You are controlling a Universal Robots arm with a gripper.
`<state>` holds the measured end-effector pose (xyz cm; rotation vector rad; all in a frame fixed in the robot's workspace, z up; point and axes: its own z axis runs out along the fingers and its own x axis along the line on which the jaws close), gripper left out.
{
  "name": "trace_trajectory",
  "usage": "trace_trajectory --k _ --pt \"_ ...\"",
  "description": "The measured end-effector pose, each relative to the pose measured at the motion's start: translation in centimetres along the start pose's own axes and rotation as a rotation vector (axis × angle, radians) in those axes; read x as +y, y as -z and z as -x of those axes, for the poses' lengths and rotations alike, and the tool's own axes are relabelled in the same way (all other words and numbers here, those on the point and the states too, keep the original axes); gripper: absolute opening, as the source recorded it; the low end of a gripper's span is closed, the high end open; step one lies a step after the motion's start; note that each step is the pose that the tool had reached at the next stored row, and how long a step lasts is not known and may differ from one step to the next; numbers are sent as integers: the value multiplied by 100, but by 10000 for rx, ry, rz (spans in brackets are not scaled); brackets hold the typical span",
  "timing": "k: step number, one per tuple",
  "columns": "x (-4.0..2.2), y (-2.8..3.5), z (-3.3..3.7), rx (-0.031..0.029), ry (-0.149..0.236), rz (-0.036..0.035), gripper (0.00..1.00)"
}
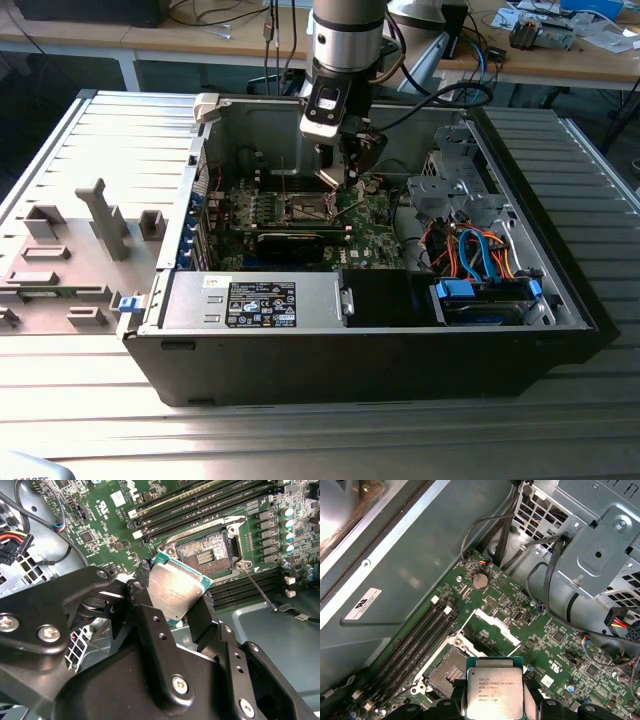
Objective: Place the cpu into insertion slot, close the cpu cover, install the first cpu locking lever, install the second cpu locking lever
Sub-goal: 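Place the cpu into insertion slot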
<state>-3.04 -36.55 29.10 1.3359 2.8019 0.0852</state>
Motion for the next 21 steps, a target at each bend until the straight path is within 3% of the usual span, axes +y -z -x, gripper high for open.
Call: trace_trajectory --k 8,21 --pt "0 -4 0 -6 -90 -1 54" --pt "-1 -15 0 -48 -742 -7 54"
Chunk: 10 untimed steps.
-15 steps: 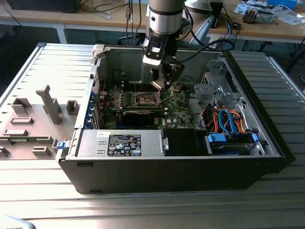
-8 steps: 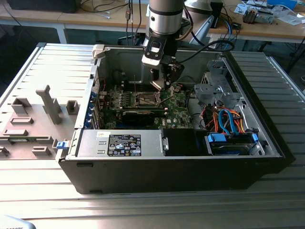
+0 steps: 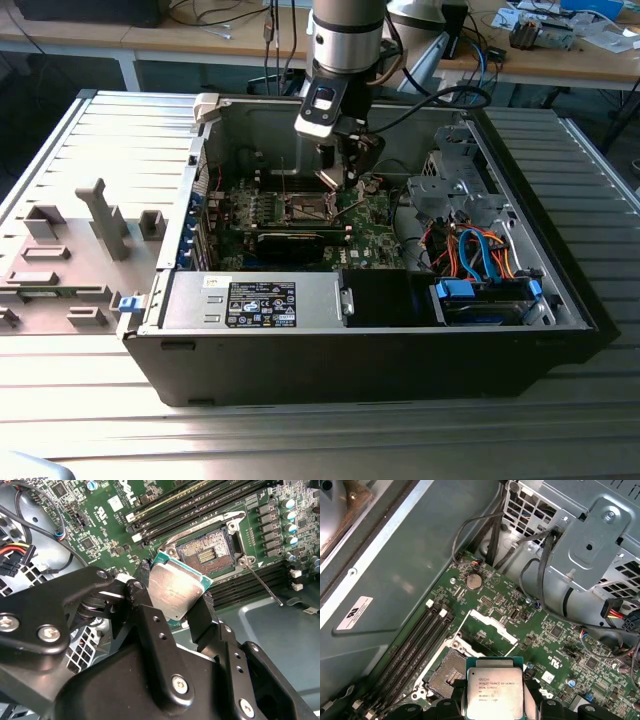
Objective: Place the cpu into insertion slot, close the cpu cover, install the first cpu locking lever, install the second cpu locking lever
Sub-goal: 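Place the cpu into insertion slot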
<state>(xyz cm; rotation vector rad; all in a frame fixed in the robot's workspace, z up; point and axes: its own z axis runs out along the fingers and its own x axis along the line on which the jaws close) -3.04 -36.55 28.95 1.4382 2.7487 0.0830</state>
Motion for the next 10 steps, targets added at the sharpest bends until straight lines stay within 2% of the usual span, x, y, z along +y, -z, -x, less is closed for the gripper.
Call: trace_trajectory --k 10 --pt "-1 -13 0 -32 -498 -4 54"
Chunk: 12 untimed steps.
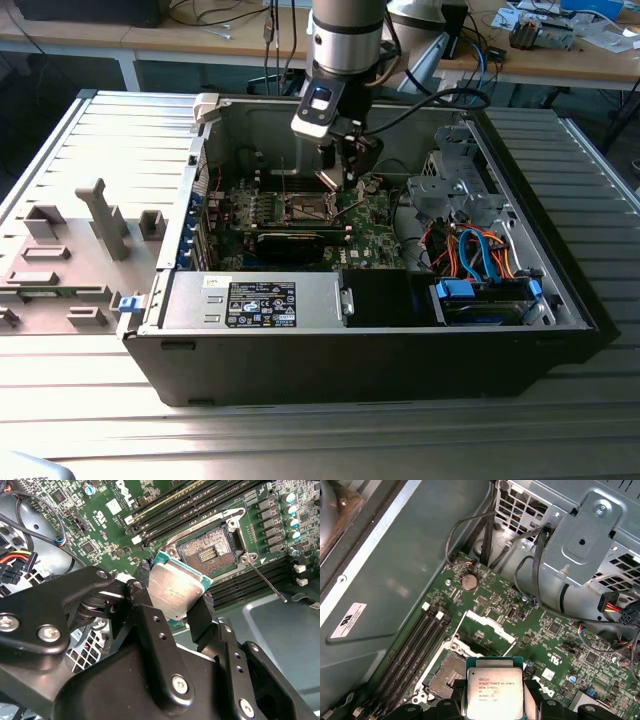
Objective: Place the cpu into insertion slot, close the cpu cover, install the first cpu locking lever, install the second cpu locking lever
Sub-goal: 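Place the cpu into insertion slot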
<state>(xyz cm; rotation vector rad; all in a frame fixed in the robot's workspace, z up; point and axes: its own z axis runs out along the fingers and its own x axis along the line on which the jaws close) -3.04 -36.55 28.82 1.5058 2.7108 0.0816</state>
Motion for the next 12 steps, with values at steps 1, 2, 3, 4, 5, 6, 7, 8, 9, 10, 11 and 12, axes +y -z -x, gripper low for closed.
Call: trace_trajectory --k 1,2,3,4,5,6,7,8,9,10,11,12 --pt "0 -1 0 -3 -50 -1 54" --pt "0 -5 0 -11 -170 -1 54" --pt "-1 -8 0 -21 -320 -3 54" --pt "-1 -10 0 -28 -421 -4 54" --pt "-1 -11 0 -31 -474 -5 54" --pt "-1 -13 0 -36 -543 -6 54" --pt "-1 -14 0 -38 -582 -6 54" --pt "-1 -15 0 -41 -631 -6 54" --pt "-1 -16 0 -45 -682 -7 54" --pt "-1 -17 0 -47 -720 -8 54" --pt "-1 -18 0 -48 -737 -7 54" --pt "-1 -18 0 -49 -755 -7 54"
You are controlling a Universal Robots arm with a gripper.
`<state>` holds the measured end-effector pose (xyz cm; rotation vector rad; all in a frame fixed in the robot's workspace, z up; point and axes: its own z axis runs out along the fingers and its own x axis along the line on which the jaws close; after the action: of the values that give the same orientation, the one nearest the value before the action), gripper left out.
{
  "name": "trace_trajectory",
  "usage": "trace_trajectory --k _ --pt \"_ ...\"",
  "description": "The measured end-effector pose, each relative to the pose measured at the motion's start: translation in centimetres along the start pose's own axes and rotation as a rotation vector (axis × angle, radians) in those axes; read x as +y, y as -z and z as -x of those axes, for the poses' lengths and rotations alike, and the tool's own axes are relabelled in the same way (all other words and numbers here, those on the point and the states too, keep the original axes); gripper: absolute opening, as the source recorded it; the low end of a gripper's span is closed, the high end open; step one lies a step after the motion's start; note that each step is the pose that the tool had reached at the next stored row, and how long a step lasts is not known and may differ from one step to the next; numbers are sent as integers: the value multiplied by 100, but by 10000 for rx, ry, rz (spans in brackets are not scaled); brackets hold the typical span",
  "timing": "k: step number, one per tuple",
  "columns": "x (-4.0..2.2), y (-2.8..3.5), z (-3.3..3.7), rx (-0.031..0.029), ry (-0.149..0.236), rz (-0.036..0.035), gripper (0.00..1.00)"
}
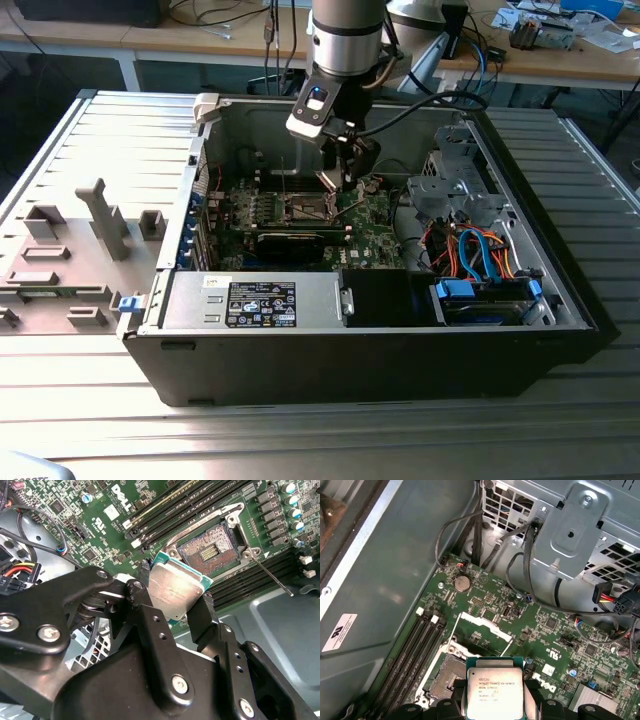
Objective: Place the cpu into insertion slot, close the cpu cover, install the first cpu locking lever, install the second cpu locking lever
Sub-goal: 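Place the cpu into insertion slot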
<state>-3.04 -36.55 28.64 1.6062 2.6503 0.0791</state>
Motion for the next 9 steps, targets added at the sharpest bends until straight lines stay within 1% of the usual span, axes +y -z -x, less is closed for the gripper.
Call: trace_trajectory --k 9 --pt "0 -6 0 -10 -149 -2 54"
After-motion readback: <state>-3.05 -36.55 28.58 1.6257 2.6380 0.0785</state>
